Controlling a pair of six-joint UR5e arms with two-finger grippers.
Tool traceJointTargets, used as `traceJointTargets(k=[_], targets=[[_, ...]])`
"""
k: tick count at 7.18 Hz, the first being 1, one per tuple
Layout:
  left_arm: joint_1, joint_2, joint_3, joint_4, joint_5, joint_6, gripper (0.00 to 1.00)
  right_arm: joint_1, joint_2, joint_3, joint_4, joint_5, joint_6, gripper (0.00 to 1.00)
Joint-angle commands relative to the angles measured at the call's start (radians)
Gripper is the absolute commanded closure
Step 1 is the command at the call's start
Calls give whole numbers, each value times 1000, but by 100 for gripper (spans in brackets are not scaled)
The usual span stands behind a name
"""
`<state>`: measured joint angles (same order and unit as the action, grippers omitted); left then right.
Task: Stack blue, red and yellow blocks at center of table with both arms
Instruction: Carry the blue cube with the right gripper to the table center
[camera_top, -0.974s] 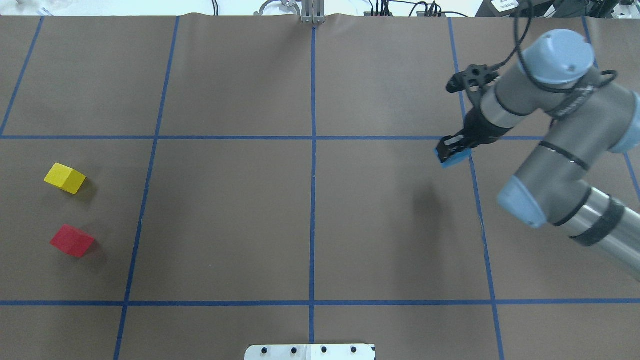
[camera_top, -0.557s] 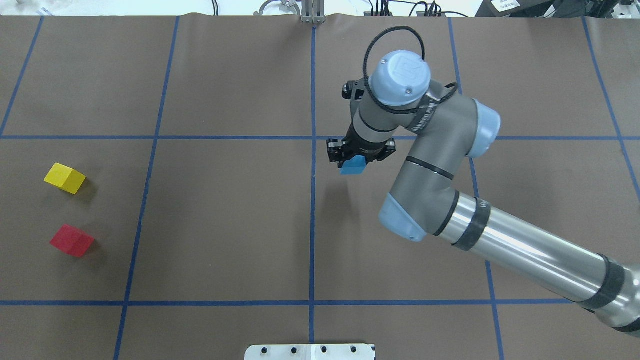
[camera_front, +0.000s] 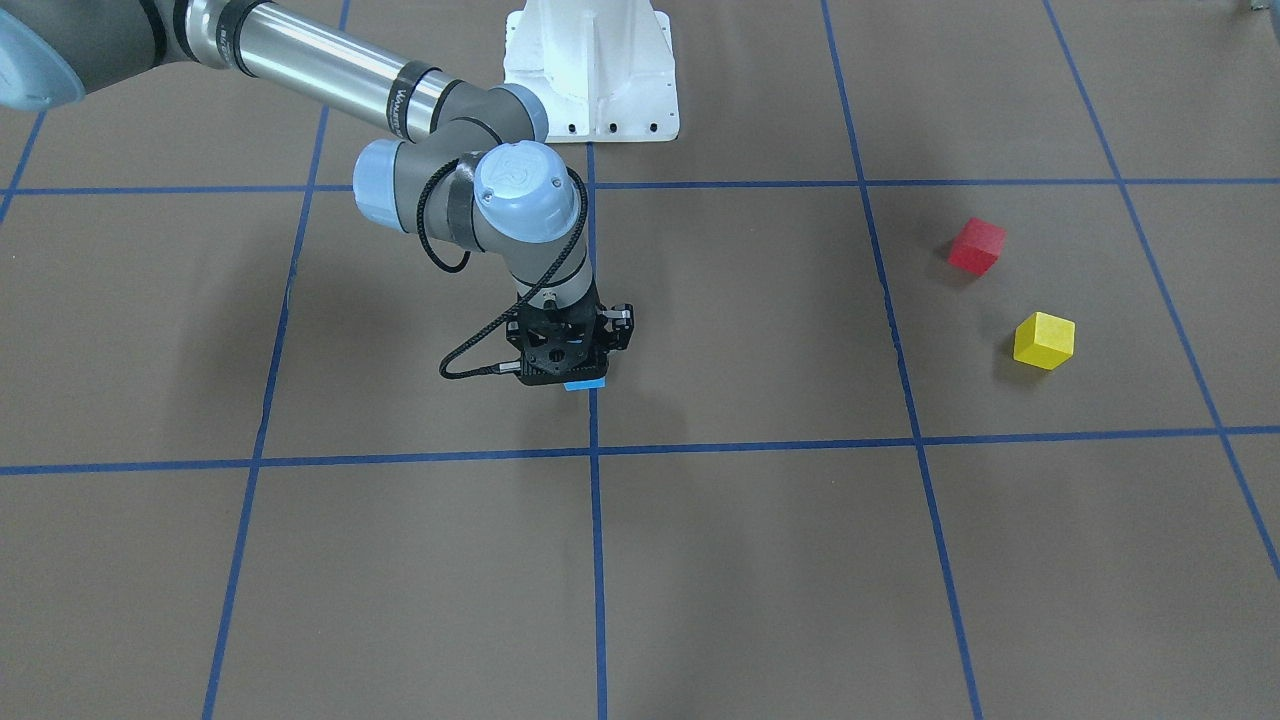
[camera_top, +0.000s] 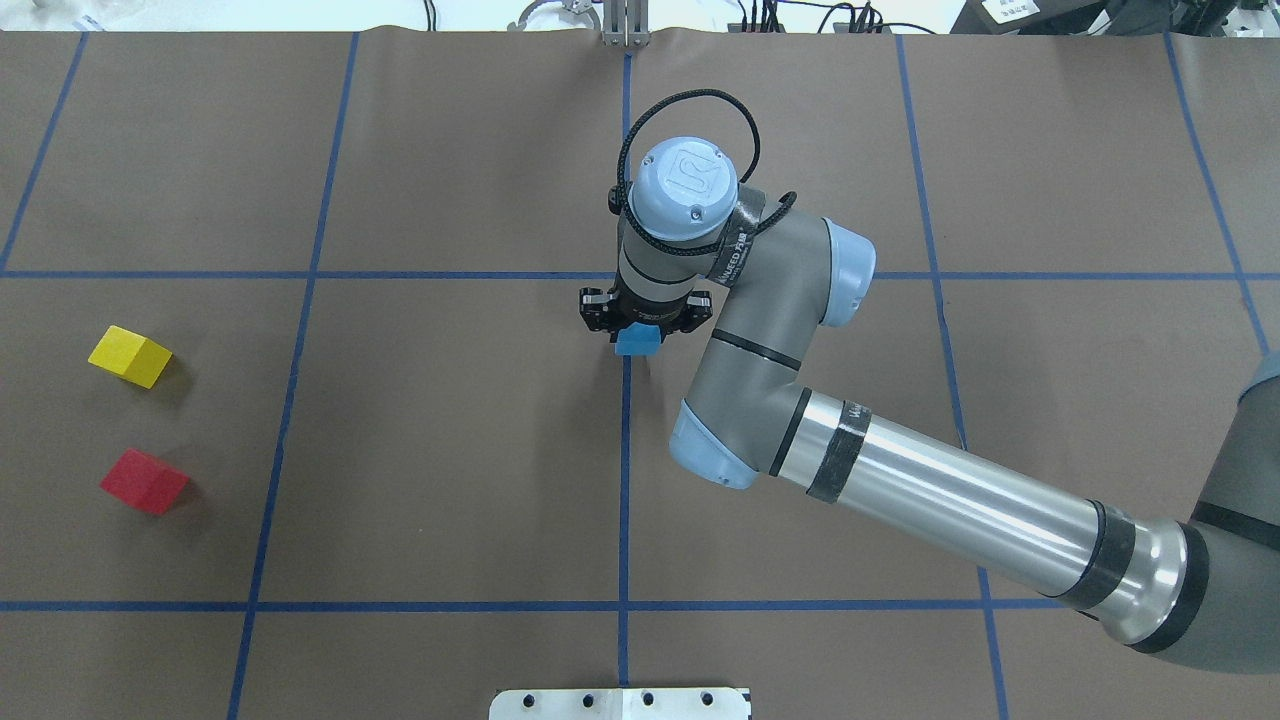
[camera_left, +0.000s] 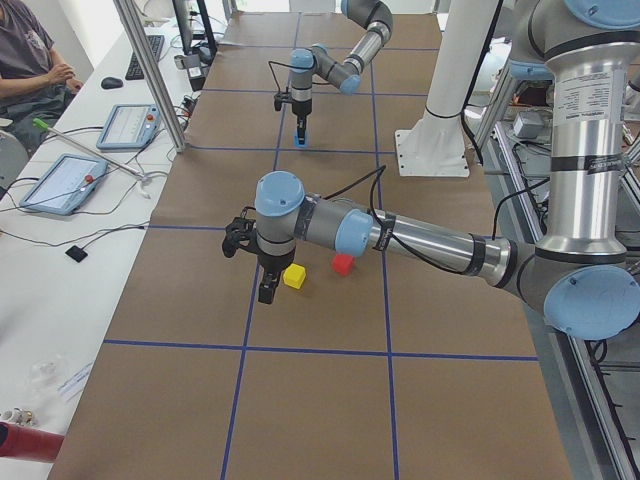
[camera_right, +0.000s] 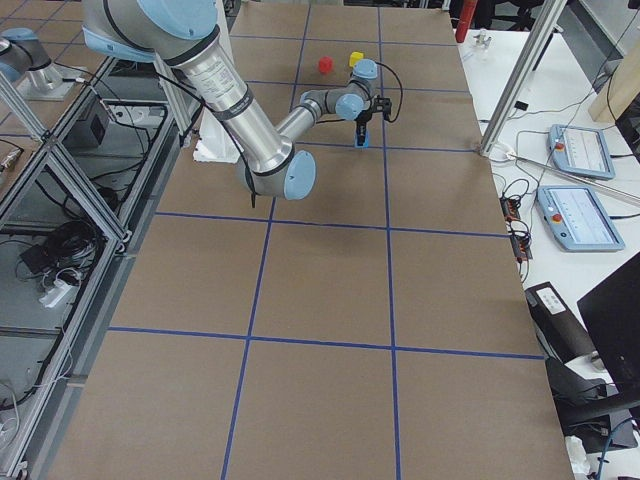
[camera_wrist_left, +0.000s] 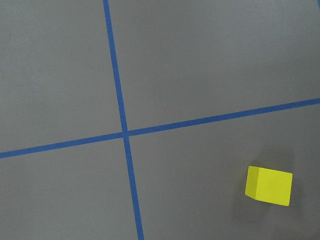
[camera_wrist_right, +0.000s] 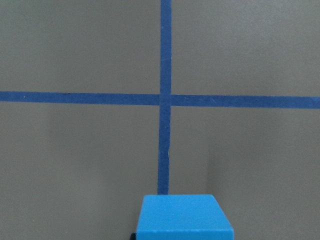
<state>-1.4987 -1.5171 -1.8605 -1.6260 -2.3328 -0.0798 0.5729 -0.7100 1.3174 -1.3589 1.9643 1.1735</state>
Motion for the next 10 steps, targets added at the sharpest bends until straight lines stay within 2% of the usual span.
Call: traceJointTargets(k=[1,3,7,8,9,10], targets=[[0,0,-2,0,0,-2,0,-10,27,-47,4,-2,1,68],[0,-1,-6,0,1,-61,0,-14,35,-63,3,-2,1,65],[0,0,-6,0,0,-64,0,-15,30,-66,-2,-5,11,65],[0,-1,-6,0,1,-64,0,-15,30,-69,-2,-5,8,52],[0,0,-6,0,1,-64,0,-16,30,-70,-2,-7,8,1],[0,-1,-6,0,1,-64,0,-16,32,-70,-2,-10,8,0]])
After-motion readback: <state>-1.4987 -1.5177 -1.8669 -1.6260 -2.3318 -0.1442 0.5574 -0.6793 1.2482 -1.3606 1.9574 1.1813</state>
